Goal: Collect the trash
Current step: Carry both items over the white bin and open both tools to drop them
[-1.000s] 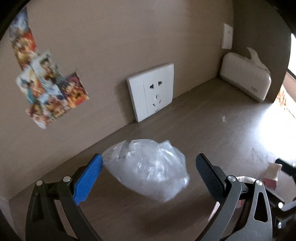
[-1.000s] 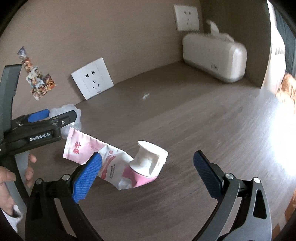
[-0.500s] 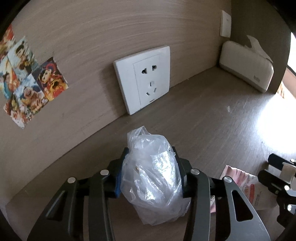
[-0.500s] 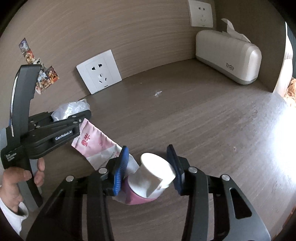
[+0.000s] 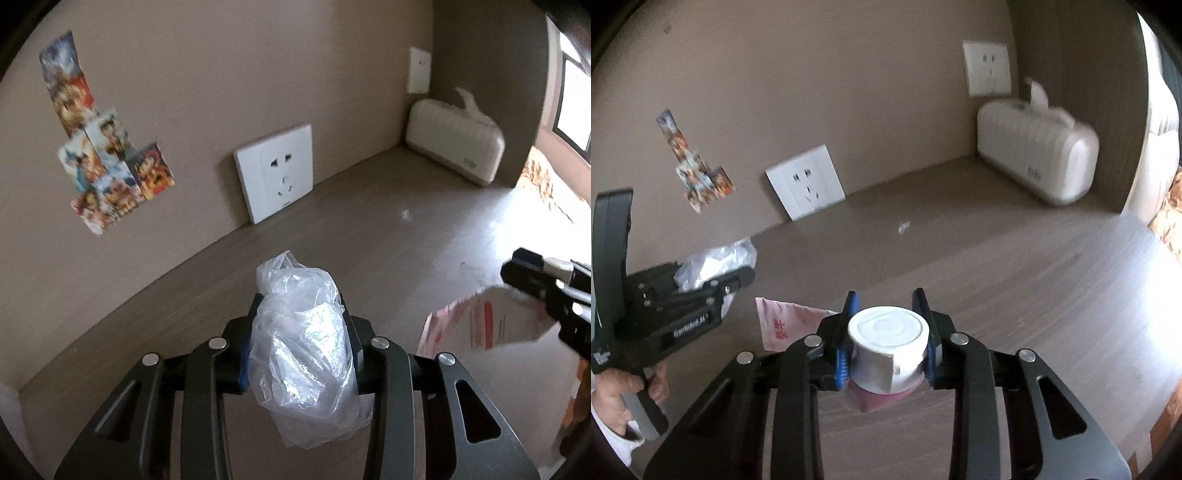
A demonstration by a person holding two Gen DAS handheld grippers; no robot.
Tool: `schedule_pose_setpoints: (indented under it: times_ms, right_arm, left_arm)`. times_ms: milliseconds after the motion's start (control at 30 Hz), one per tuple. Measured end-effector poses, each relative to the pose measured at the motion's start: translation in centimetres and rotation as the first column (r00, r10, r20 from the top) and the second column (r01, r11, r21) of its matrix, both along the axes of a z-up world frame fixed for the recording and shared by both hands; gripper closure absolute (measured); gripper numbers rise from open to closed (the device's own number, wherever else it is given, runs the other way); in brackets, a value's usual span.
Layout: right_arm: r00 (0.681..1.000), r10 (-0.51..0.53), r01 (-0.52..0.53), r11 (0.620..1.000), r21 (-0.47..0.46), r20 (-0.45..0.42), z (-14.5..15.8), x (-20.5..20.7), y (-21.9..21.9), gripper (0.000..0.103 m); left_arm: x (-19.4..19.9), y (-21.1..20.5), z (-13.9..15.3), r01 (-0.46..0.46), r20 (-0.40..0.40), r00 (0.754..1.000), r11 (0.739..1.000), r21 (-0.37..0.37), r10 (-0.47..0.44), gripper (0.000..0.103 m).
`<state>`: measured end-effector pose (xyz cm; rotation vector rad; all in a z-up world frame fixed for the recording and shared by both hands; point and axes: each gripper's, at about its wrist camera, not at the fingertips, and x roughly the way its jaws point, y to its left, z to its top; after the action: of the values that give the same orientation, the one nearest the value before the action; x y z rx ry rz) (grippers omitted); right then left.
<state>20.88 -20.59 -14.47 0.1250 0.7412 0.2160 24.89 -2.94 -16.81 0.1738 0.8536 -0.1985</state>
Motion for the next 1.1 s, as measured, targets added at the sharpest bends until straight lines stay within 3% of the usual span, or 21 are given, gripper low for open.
schedule_pose_setpoints:
  times_ms: [233, 433, 633, 833, 1100]
  right_arm:
    - [0.996, -0.005, 0.012, 0.997, -0.071, 0.092, 4.5, -3.3, -2.5, 0.072]
    - [0.985, -0.055, 0.076, 0.989, -0.124, 0.162, 7.9, -7.5, -7.0, 0.072]
    - [0.971, -0.142, 0.172, 0.973, -0.152, 0.191, 9.6, -12.3, -12.7, 0.072]
    - [0.952, -0.243, 0.276, 0.944, -0.181, 0.184, 9.7, -17.5, -18.5, 0.072]
    - [0.921, -0.378, 0.39, 0.901, -0.192, 0.095, 6.2, -23.2, -25.8, 0.072]
  left_arm:
    - [-2.8, -2.9, 3.8, 0.058, 0.033, 0.998, 0.997, -0.046, -0.057, 0.068]
    - [-5.7, -8.2, 6.0, 0.141, 0.061, 0.989, 0.989, -0.055, -0.137, 0.068]
    - [-9.6, -14.8, 7.5, 0.259, 0.083, 0.964, 0.964, -0.06, -0.253, 0.068]
    - [-14.0, -22.4, 7.4, 0.399, 0.065, 0.917, 0.914, -0.077, -0.394, 0.068]
    - [-19.1, -31.1, 3.6, 0.548, -0.014, 0.834, 0.832, -0.087, -0.551, 0.068]
